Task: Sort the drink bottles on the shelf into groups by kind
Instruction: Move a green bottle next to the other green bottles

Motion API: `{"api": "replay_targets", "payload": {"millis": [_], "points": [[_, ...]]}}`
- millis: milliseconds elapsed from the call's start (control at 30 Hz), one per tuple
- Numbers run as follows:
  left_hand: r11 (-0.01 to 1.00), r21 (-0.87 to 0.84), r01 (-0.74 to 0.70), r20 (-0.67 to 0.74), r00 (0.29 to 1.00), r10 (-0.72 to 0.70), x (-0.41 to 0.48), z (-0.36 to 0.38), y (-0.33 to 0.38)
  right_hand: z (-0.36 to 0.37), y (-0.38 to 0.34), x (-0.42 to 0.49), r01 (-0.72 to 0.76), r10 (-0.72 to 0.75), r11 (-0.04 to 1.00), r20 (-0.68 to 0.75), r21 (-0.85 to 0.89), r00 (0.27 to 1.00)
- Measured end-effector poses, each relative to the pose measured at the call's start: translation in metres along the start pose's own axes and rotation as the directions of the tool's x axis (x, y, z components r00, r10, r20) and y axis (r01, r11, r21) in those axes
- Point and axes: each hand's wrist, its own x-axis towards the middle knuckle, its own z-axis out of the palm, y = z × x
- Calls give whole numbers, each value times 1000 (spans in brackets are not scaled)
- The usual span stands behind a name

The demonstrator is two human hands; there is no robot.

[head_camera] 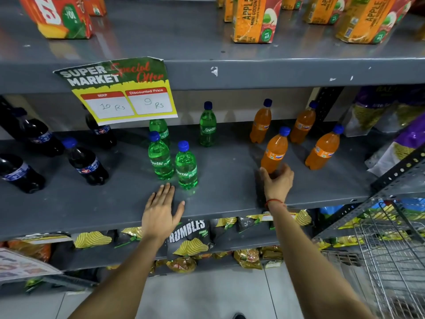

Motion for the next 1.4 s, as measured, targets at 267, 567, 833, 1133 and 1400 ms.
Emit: {"api": "replay_targets", "payload": {"millis": [267,567,833,1133,1400], "points": [[1000,14,-14,-7,1000,14,0,1,-2,67,-48,-107,173,-215,974,357,146,909],[999,-31,-14,-19,1000,14,-1,2,-3,117,-78,-117,274,-260,961,464,39,847],[998,-51,-23,-53,998,20,-2,2,-4,100,-85,-62,306,-257,952,467,-29,846],[999,-37,-19,-58,998,17,-1,5,-4,87,-68,-29,306,-226,951,556,-54,800],[999,-42,-30,-66,997,27,-2,3,-2,86,-43,-49,291,-264,957,405,-5,875]]}}
